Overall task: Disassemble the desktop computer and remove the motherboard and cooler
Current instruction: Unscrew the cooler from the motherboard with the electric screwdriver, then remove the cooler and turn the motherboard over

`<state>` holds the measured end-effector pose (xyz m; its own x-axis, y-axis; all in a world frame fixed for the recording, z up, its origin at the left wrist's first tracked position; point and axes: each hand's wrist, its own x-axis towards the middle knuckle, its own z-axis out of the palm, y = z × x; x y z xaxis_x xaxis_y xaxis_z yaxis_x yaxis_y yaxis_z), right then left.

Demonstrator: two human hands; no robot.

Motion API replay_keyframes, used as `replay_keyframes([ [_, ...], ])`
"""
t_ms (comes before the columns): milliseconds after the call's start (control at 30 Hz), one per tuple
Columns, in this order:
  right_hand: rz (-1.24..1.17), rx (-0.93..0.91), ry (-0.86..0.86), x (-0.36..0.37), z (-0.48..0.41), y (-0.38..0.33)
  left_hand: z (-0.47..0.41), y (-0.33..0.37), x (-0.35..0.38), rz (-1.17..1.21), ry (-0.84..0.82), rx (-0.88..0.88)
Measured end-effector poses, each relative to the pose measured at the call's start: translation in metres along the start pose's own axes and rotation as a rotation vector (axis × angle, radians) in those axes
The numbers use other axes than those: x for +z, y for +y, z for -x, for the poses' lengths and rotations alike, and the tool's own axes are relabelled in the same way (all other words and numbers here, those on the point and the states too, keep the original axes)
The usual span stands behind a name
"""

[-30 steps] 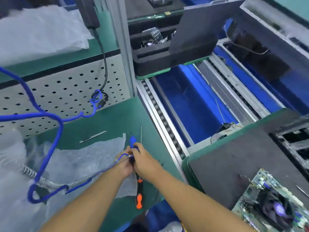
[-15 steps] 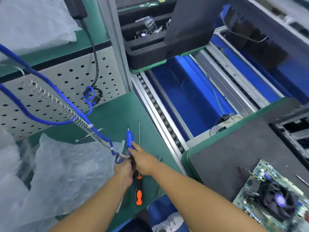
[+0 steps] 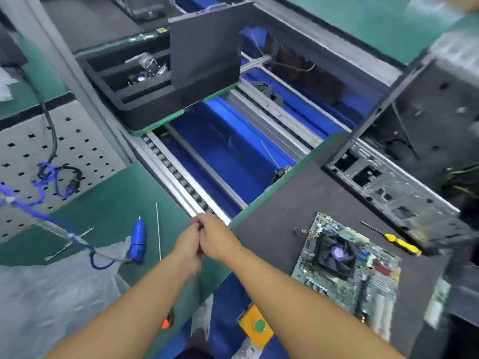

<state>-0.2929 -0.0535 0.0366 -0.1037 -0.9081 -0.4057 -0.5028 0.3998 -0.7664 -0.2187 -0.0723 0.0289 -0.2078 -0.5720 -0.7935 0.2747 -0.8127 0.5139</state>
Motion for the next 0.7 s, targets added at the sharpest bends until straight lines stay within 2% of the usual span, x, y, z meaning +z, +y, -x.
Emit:
replay_keyframes([
  [100, -0.056, 0.03, 0.155, -0.05, 0.026, 0.014, 0.014, -0.012, 0.052, -0.223, -0.084, 0.023],
  [167, -0.097, 0.031, 0.281, -0.081, 0.046, 0.024, 0.022, -0.023, 0.086, -0.374, -0.098, 0.104],
  [267, -0.053, 0.037, 0.473, -0.124, 0.082, 0.045, 0.031, -0.041, 0.129, -0.809, -0.142, 0.438],
  [333, 0.122, 0.06, 0.565, -0.153, 0.108, 0.064, 0.032, -0.053, 0.146, -1.047, -0.273, 0.687],
  [367, 0.227, 0.084, 0.556, -0.166, 0.123, 0.075, 0.031, -0.058, 0.151, -1.115, -0.36, 0.755],
  [433, 0.432, 0.158, 0.407, -0.187, 0.148, 0.097, 0.024, -0.066, 0.156, -1.277, -0.487, 0.824],
  [533, 0.679, 0.256, 0.145, -0.2, 0.168, 0.124, 0.014, -0.079, 0.153, -1.538, -0.514, 0.817],
  [600, 0.76, 0.266, 0.098, -0.197, 0.169, 0.135, 0.012, -0.089, 0.15, -1.584, -0.514, 0.745],
  [700, 0.73, 0.239, 0.146, -0.19, 0.167, 0.144, 0.01, -0.098, 0.153, -1.535, -0.475, 0.689],
])
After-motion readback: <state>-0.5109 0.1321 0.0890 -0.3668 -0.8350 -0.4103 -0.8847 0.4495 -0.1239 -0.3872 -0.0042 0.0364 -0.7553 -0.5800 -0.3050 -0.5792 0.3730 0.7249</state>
